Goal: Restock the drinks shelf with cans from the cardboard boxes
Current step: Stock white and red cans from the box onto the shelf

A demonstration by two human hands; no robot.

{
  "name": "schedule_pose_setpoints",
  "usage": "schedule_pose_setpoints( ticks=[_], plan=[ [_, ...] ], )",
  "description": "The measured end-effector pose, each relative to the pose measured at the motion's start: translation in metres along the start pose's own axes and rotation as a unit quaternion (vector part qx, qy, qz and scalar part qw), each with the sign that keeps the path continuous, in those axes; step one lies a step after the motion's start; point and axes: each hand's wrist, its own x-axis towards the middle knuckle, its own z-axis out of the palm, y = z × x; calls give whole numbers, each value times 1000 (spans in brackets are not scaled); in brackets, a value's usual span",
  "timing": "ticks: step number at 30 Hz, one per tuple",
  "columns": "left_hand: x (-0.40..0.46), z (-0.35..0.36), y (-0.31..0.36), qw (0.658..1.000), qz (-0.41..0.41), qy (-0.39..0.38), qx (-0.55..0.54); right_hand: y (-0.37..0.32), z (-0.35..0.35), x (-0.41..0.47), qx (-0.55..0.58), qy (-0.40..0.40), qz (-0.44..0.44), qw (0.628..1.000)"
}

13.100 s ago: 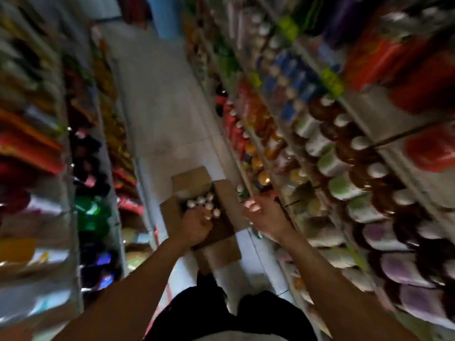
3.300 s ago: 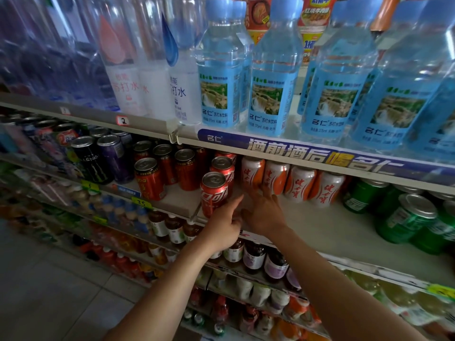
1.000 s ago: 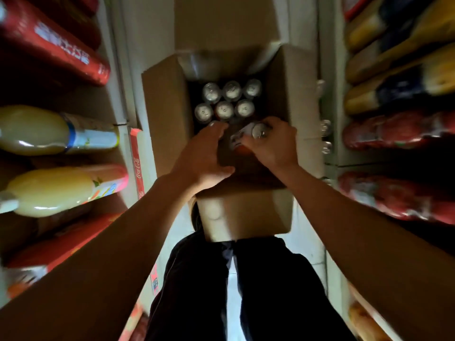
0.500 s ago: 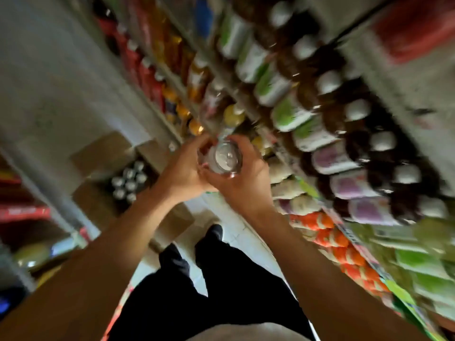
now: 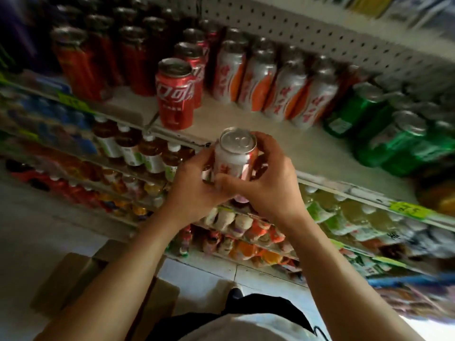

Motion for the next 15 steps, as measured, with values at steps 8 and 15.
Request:
schedule_pose_setpoints(
  ticks=[8, 15],
  plan=[
    [52, 29, 40, 995, 68, 39, 58, 9, -33, 27, 29, 115, 10, 993],
    [96, 53, 36, 995, 56, -24, 84, 45, -51, 62, 3, 131, 22, 991]
  ],
)
